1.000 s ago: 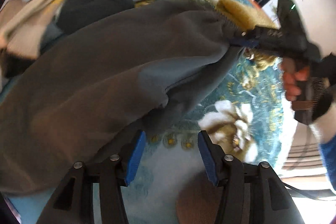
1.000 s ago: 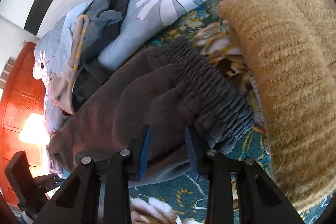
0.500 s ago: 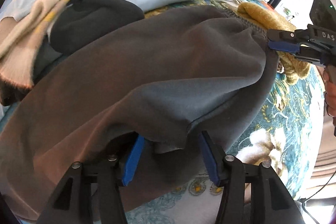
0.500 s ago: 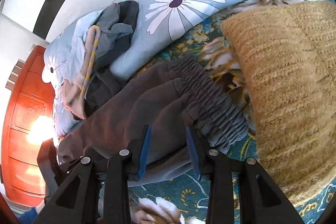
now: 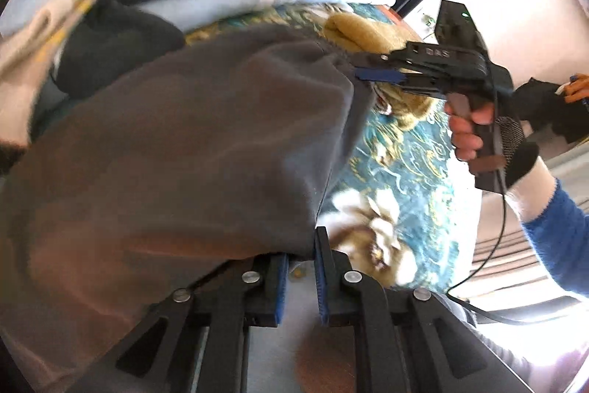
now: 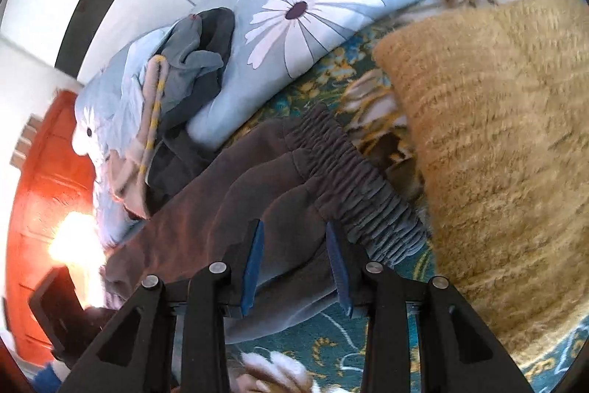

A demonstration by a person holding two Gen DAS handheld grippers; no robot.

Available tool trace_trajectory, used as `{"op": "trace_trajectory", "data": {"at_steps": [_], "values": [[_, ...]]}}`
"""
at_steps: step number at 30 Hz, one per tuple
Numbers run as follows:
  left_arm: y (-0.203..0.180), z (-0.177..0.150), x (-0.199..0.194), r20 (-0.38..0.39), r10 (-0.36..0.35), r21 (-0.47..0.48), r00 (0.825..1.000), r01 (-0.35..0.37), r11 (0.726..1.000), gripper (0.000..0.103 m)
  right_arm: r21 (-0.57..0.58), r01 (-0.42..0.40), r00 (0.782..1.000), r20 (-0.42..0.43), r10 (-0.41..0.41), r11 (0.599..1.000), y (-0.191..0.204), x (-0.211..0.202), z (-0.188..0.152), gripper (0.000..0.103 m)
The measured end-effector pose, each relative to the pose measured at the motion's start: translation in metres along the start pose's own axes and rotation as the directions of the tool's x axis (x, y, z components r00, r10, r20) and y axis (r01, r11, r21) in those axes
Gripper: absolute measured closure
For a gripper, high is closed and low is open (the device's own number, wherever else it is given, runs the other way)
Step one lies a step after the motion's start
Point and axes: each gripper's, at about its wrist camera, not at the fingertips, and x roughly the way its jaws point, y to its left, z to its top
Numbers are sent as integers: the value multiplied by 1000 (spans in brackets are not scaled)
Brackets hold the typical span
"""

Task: Fold clothes

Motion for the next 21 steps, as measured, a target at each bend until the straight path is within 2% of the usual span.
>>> {"op": "trace_trajectory", "data": {"at_steps": [3,9,11,13,16,17,21], "values": [[4,2,24,-28,-23,-64,999,21,998,89,-28,46,999,-23,-46,999,2,7,-2,67],[4,-2,41,-91,-63,-110,994,53,992,89,-46,73,997,-37,-74,996,-2,7,-7,71],[6,-5,42,-103,-50,-105,993,39,994,89,-26,74,997,-36,-74,997,-3,3,-7,71],[10,-4,39,-89,-59,-127,994,47,991,88,-15,78,996,-32,-79,997,-1,-2,-8,69],[17,-2,27,-53,-74,-179,996,64,982,87,-40,155,988,11,-154,987,4,-17,-9,68],[20,-3,21,-40,-80,-198,996,71,978,87,-32,153,988,20,-153,988,3,-23,-10,68],[30,-10,-7,43,-101,-281,994,109,954,83,44,51,998,26,-53,998,-2,-31,-18,61]]}}
